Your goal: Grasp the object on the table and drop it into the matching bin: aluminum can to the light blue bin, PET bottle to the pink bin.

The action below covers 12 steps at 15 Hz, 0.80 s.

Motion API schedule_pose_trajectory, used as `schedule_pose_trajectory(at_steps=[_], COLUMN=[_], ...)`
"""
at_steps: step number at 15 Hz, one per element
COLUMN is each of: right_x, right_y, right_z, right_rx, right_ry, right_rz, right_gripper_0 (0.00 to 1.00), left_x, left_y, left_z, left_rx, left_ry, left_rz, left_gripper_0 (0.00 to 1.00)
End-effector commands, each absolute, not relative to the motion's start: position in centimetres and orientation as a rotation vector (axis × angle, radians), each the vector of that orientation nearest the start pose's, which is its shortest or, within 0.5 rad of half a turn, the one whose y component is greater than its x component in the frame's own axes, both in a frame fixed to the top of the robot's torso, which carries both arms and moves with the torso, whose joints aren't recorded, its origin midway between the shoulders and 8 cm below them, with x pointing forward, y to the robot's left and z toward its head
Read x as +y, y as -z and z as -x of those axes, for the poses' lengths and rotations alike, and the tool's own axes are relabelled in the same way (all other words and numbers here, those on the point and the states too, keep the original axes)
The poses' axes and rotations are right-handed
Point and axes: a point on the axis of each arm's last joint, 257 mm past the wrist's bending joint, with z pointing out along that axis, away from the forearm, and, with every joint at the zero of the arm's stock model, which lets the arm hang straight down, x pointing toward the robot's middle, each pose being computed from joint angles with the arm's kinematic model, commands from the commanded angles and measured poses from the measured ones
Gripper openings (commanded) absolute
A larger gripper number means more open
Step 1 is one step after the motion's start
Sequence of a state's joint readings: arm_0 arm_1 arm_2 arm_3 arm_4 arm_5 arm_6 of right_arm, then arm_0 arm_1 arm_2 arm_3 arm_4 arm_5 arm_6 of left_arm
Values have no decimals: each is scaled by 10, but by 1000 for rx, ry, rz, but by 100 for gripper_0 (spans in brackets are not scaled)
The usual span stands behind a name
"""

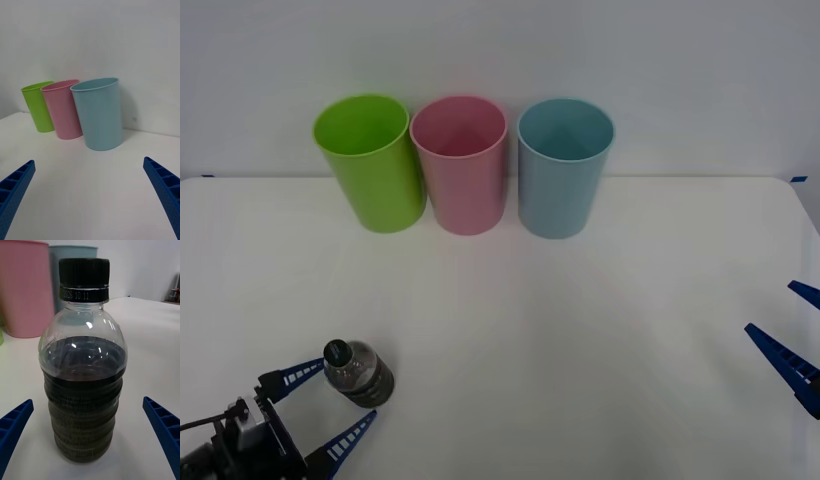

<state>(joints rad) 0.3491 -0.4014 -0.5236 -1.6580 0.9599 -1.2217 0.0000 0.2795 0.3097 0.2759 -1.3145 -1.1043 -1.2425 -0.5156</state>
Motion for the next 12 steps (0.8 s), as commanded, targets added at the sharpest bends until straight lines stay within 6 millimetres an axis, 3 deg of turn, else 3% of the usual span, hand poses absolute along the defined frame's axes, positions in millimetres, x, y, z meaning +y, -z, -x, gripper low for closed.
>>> schedule_pose_trajectory(at_steps=[1, 8, 12], right_x=[-330, -330, -330], right_y=[169, 169, 169], right_z=[-342, -342, -342], right_rx=[1441, 1441, 1441], right_ry=[-567, -567, -567], right_rz=[465, 465, 465], right_gripper_0=[100, 100, 100], left_x=[235, 223, 223], left_y=[324, 330, 330], left_z=[-339, -356, -355], left_rx=[1501, 1498, 1499], left_ry=[496, 502, 501], left_rz=[-735, -749, -750], left_gripper_0=[100, 100, 100])
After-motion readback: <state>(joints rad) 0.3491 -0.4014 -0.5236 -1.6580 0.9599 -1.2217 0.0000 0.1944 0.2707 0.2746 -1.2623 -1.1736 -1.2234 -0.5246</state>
